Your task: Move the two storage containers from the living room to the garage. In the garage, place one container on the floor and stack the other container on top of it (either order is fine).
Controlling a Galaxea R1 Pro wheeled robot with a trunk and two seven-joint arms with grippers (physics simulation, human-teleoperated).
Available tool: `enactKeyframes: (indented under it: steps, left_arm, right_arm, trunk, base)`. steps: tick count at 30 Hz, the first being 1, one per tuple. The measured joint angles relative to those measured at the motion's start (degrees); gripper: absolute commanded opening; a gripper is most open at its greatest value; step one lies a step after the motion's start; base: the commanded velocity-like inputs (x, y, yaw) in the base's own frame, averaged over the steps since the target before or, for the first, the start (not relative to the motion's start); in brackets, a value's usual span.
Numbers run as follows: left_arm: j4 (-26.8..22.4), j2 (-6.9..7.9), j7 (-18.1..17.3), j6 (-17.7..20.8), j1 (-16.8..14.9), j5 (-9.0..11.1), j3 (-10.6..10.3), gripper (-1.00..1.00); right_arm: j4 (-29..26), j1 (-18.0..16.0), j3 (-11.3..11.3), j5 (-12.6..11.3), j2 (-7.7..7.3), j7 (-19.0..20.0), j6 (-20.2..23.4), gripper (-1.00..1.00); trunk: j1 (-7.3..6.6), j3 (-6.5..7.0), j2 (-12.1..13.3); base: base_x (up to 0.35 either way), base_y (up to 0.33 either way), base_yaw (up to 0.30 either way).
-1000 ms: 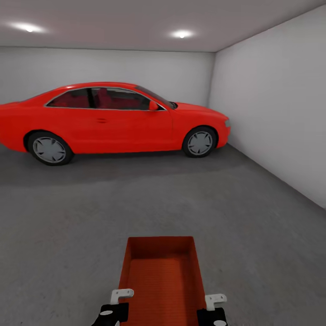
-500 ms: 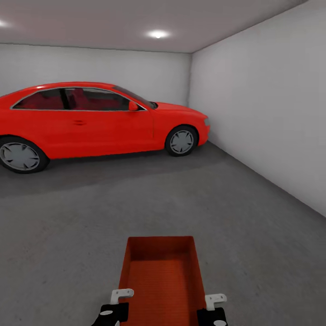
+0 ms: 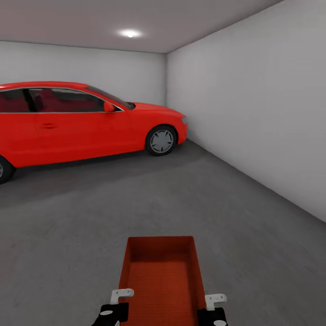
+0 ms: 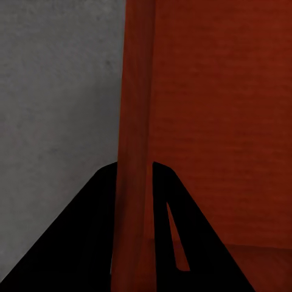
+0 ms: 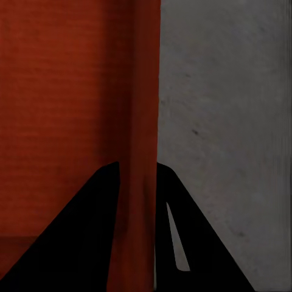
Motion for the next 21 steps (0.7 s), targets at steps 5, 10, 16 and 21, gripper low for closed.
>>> enactKeyframes:
  steps: [5, 10, 16, 21]
  left_arm:
    - [0.0, 0.01, 0.1, 0.0, 0.0, 0.1, -0.1, -1.00]
    - [0.0, 0.01, 0.1, 0.0, 0.0, 0.2, -0.2, -1.00]
    - [0.0, 0.01, 0.1, 0.0, 0.0, 0.2, -0.2, -1.00]
    - [0.1, -0.01, 0.1, 0.1, 0.0, 0.0, -0.1, -1.00]
  right_arm:
    - [0.0, 0.0, 0.0, 0.0, 0.00, 0.0, 0.0, -1.00]
    - [0.0, 0.0, 0.0, 0.0, -0.01, 0.0, 0.0, -1.00]
    - [0.0, 0.0, 0.0, -0.1, -0.01, 0.0, 0.0, -1.00]
    - [0.1, 0.0, 0.2, -0.3, -0.01, 0.0, 0.0, -1.00]
  trunk:
    - [0.00, 0.00, 0.0]
    - [0.00, 0.00, 0.0]
    - [-0.02, 0.00, 0.0]
    - [-0.03, 0.00, 0.0]
  base:
    - [0.000, 0.000, -0.288]
    - [0.000, 0.000, -0.287]
    - [0.104, 0.000, -0.288]
    - [0.304, 0.000, -0.288]
